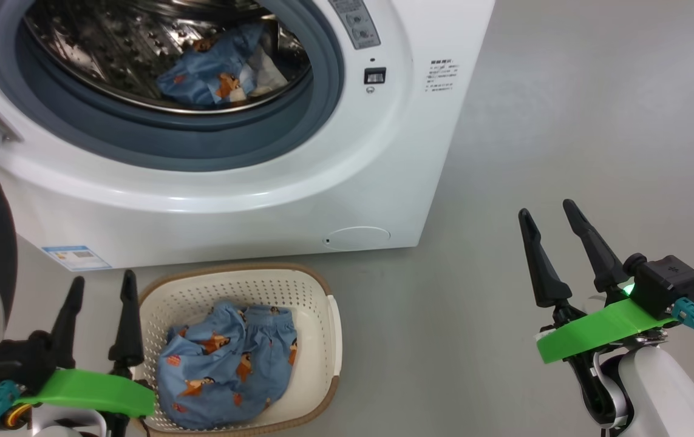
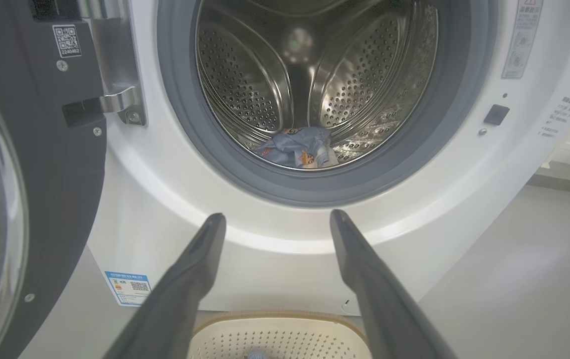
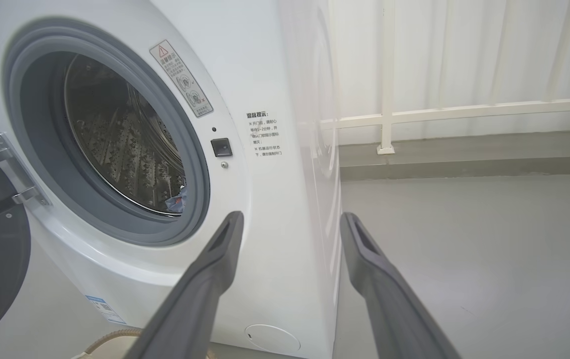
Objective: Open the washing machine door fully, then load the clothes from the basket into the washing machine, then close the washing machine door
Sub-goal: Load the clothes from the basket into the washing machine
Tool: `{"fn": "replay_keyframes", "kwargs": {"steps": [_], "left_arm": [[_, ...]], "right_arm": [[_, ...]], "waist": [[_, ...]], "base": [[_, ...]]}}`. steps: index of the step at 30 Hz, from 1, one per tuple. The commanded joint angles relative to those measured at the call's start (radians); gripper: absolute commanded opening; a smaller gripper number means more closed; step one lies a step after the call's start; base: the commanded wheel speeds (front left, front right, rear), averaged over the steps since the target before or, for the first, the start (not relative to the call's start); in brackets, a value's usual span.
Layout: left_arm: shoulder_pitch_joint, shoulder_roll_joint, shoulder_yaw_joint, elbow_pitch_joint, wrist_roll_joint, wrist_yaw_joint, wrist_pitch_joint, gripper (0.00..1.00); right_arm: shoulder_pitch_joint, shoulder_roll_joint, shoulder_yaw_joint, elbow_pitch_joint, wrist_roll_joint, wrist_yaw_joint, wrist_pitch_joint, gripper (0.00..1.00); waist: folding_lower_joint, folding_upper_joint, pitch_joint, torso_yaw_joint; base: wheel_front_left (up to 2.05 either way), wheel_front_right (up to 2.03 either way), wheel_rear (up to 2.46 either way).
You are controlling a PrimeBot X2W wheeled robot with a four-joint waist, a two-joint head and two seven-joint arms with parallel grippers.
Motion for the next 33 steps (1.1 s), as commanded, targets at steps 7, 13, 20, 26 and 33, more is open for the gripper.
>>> {"fn": "replay_keyframes", "kwargs": {"steps": [7, 13, 20, 26, 33], "left_arm": [[-0.06, 0.033, -0.005, 0.054, -0.002, -0.014, 0.02, 1.0], [-0.106, 0.059, -0.043, 0.138, -0.009, -0.024, 0.059, 1.0], [-0.186, 0.094, -0.1, 0.261, -0.029, -0.031, 0.093, 1.0], [-0.254, 0.119, -0.177, 0.38, -0.042, -0.033, 0.125, 1.0], [-0.334, 0.156, -0.282, 0.499, -0.061, -0.033, 0.163, 1.0]], "right_arm": [[-0.015, 0.017, 0.006, -0.035, -0.005, 0.006, -0.008, 1.0], [-0.031, 0.042, 0.0, -0.046, -0.019, 0.006, -0.008, 1.0], [-0.061, 0.069, -0.001, -0.055, -0.036, 0.006, -0.008, 1.0], [-0.084, 0.088, 0.005, -0.064, -0.048, 0.006, -0.008, 1.0], [-0.108, 0.104, 0.015, -0.072, -0.052, 0.006, -0.008, 1.0]], "waist": [[0.0, 0.0, 0.059, -0.023], [0.0, 0.0, 0.133, -0.044], [0.0, 0.0, 0.218, -0.073], [0.0, 0.0, 0.273, -0.103], [0.0, 0.0, 0.348, -0.141]], "base": [[0.0, 0.0, 0.0], [0.0, 0.0, 0.0], [0.0, 0.0, 0.0], [0.0, 0.0, 0.0], [0.0, 0.0, 0.0]]}}
